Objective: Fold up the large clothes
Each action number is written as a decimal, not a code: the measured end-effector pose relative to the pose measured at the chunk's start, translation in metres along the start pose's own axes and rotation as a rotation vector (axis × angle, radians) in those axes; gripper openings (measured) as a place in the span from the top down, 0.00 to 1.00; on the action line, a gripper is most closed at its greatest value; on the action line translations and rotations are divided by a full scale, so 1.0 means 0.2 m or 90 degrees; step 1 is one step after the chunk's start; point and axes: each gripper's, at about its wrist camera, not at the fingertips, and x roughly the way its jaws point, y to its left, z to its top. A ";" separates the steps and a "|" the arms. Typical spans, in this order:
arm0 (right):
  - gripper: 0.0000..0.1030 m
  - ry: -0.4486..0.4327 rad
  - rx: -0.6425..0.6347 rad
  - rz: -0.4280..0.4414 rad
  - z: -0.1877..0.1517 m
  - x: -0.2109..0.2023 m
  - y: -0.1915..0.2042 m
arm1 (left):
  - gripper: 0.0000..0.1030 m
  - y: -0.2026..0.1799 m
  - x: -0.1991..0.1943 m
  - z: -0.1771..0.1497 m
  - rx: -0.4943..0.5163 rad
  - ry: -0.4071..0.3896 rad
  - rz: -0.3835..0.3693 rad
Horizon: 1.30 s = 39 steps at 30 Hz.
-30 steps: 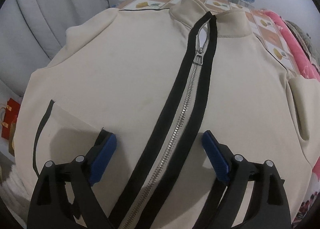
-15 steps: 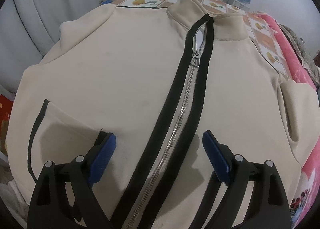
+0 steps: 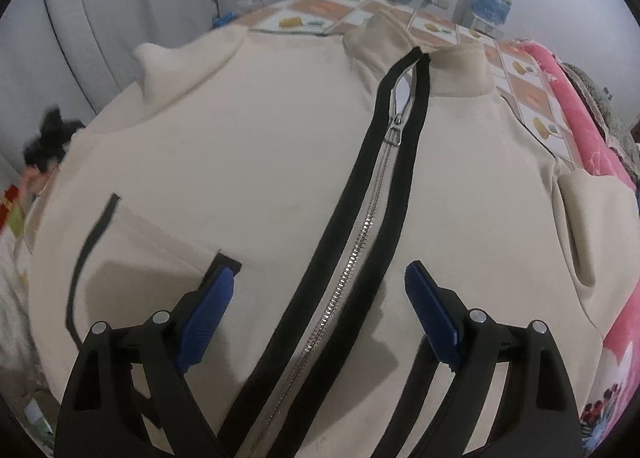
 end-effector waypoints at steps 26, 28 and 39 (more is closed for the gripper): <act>0.17 -0.154 0.234 0.030 -0.59 -0.49 -0.66 | 0.42 -1.64 0.38 -1.88 0.821 0.091 0.284; 0.17 -0.143 0.245 0.042 -0.61 -0.48 -0.70 | 0.34 -1.61 0.31 -1.90 0.799 0.076 0.264; 0.18 -0.163 0.150 0.204 -0.20 -0.56 -0.59 | 0.35 -1.35 0.06 -1.63 0.589 -0.083 0.312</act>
